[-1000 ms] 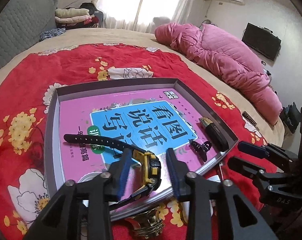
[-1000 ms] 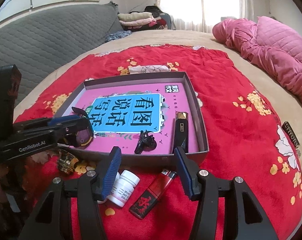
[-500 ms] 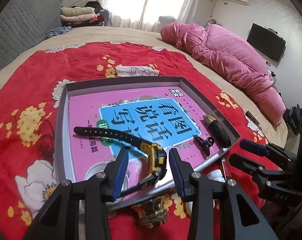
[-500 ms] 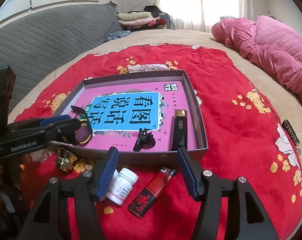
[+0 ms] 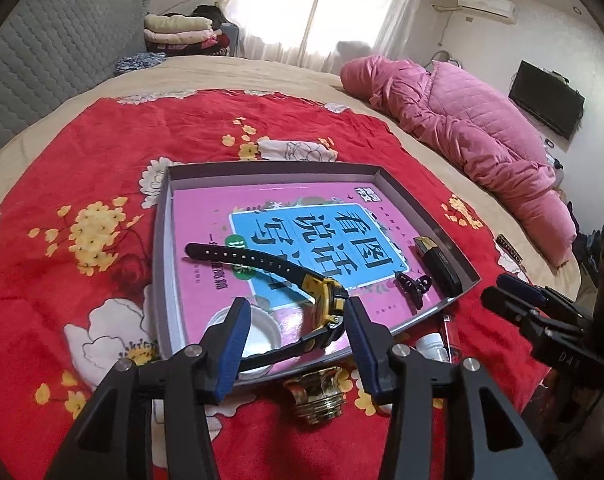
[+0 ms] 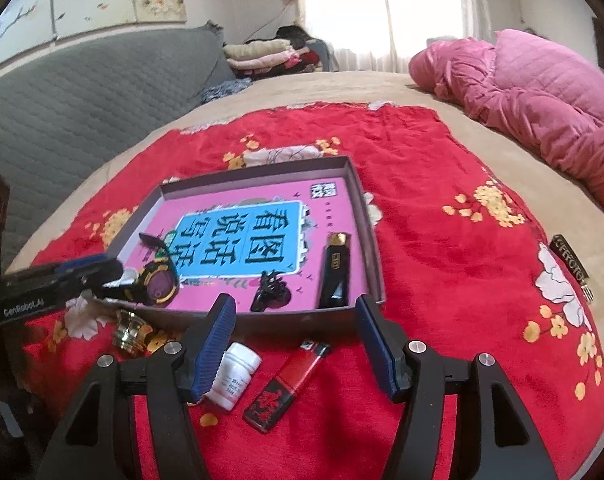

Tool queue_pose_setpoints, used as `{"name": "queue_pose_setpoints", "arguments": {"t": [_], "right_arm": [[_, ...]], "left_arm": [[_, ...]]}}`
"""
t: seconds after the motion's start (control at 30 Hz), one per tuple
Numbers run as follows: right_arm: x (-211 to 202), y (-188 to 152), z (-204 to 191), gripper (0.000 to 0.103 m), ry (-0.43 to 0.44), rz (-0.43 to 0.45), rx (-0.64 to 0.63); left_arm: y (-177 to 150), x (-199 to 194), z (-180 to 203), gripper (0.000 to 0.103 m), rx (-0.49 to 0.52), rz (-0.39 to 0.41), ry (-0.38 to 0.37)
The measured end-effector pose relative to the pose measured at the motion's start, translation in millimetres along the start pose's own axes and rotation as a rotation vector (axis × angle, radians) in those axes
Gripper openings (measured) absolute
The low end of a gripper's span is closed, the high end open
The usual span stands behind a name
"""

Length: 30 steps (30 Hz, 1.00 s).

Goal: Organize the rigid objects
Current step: 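Open the left gripper to release the watch onto the workbook, then withdraw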

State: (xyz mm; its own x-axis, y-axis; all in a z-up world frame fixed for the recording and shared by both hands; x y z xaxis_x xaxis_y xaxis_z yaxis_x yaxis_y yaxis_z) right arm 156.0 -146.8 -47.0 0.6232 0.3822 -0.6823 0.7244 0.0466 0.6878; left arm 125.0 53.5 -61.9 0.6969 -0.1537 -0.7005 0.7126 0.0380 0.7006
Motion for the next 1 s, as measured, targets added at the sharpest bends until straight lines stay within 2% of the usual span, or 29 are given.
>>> {"name": "queue_pose_setpoints", "arguments": {"t": [0.47, 1.0], "right_arm": [[-11.7, 7.6, 7.9, 0.067, 0.000, 0.038, 0.019], [-31.9, 17.2, 14.0, 0.068, 0.007, 0.089, 0.034]], "left_arm": [[-2.4, -23.8, -23.4, 0.049, -0.046, 0.019, 0.067], [-9.7, -37.3, -6.6, 0.049, -0.007, 0.007, 0.077]]}}
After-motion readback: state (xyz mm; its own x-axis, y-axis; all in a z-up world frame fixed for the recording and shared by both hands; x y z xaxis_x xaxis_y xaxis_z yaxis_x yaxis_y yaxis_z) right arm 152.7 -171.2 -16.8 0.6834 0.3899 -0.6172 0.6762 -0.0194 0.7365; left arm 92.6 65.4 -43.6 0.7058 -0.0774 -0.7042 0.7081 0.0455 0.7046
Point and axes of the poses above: each gripper's, at about its wrist camera, not at the fingertips, and x roughly the way its jaws point, z to its right, y to its top, the point moved 9 cm from there along x, roughly the way its jaws point, and after that the axes turned 9 degrees about x, right-handed, at the moved point
